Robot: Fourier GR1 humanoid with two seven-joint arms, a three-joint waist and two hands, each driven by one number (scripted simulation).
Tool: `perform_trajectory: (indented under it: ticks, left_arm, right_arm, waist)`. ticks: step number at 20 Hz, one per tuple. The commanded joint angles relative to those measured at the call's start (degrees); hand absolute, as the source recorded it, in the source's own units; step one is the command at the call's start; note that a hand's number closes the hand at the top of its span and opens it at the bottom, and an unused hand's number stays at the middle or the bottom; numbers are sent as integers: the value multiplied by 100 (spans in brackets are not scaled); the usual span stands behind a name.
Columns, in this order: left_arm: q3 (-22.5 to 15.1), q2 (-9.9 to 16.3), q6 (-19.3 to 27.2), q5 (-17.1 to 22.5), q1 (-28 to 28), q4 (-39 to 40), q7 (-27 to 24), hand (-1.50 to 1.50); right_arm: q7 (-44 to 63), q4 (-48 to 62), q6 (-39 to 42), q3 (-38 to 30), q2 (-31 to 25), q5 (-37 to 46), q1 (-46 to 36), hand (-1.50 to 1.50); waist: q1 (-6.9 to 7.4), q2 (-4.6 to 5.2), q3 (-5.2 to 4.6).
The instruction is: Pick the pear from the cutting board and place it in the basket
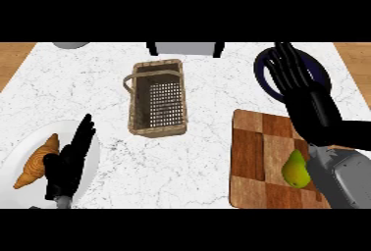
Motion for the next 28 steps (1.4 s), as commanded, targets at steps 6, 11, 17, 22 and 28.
perform_trajectory:
  ticks: [6, 11, 17, 22, 28]
  left_arm:
    - [63, -77, -333, 545, 366, 591, 880, 0]
    - [55, -27, -797, 565, 394, 872, 817, 0]
    - [323, 188, -906, 727, 442, 860, 919, 0]
    - [203, 72, -857, 669, 668, 714, 837, 0]
    - [154, -20, -722, 586, 595, 607, 1018, 0]
  right_arm:
    - [35, 1243, 574, -1940, -52, -1938, 232, 150]
    - [-17, 1004, 284, -437, 426, -436, 14, -150]
    - [1353, 746, -688, -75, -677, 826, -40, -150]
    - [2515, 882, -23, -208, -2512, 1459, -433, -150]
    - [3208, 762, 1861, -711, -4103, 756, -766, -150]
  waist:
    - [-216, 203, 101]
    - [-174, 123, 71]
    - [-311, 75, 44]
    - [-330, 55, 35]
    - [-337, 82, 64]
